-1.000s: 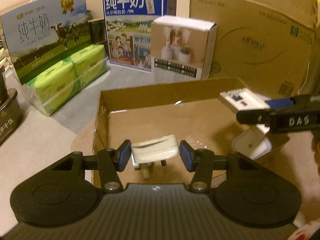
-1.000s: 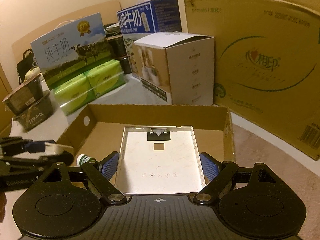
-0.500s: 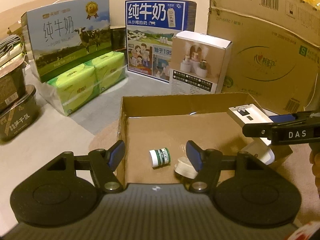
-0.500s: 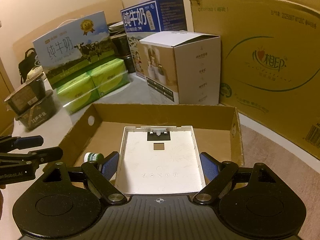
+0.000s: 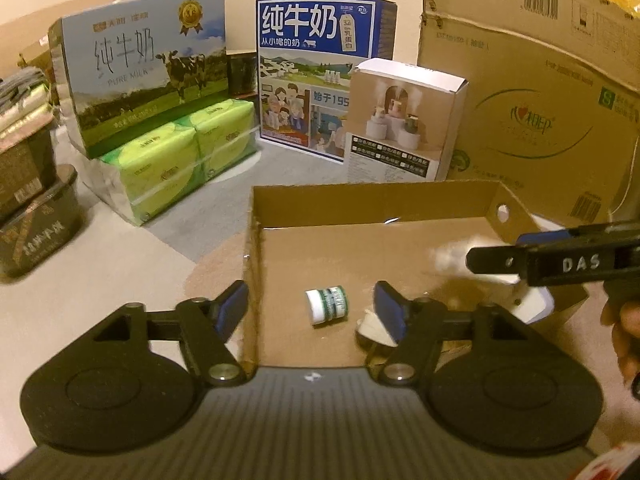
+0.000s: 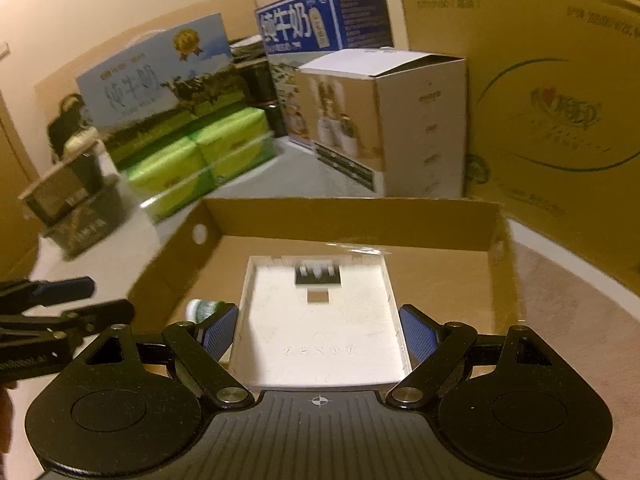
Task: Organize rigid objects
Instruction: 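Open the left gripper releasing the plug while the right releases the plate into the box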
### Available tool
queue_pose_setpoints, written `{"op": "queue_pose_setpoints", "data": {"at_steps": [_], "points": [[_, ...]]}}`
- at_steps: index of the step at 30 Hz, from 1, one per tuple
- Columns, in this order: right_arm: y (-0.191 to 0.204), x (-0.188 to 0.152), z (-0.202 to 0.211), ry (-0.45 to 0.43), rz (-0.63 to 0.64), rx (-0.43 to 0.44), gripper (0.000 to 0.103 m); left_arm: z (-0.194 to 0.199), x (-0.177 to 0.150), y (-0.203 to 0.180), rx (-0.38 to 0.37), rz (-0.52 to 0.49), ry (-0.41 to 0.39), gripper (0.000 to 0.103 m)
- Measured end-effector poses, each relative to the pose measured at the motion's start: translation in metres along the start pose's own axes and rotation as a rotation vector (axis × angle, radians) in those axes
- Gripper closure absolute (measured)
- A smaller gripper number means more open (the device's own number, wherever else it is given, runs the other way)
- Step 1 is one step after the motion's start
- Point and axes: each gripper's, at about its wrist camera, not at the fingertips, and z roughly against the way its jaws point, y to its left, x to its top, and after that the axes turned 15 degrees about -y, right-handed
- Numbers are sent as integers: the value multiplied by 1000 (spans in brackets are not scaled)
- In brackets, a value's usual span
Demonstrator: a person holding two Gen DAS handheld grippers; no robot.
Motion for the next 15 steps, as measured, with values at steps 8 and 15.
{"op": "queue_pose_setpoints", "data": {"at_steps": [8, 15], "points": [[-5, -1, 20, -28, -10, -40, 10, 18, -7, -1, 8, 31, -3, 26], [-6, -4, 57, -46, -33, -67, 10, 48, -14, -11, 1, 62, -1, 26]]}}
